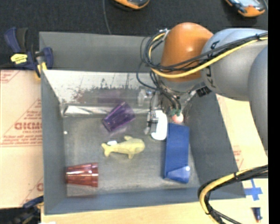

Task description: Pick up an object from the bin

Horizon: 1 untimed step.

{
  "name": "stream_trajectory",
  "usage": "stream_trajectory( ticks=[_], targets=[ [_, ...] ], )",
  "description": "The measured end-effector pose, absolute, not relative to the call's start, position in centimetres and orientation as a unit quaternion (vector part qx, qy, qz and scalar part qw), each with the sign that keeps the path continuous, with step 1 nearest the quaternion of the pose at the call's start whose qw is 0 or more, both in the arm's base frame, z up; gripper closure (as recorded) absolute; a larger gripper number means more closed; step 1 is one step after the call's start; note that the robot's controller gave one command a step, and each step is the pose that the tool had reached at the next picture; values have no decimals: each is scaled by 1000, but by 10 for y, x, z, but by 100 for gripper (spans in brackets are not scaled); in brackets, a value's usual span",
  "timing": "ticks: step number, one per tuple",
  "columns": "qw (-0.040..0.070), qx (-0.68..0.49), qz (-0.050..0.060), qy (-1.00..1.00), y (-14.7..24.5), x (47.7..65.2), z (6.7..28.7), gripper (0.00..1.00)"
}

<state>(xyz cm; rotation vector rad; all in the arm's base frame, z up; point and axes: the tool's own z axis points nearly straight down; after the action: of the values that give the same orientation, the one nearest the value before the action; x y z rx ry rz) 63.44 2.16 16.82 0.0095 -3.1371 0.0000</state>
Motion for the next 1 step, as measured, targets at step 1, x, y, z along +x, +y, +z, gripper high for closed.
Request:
stream_trajectory(
  ticks=[1],
  targets=[
    [-2, 3, 0, -1000, 22, 636, 173, 0]
  ],
)
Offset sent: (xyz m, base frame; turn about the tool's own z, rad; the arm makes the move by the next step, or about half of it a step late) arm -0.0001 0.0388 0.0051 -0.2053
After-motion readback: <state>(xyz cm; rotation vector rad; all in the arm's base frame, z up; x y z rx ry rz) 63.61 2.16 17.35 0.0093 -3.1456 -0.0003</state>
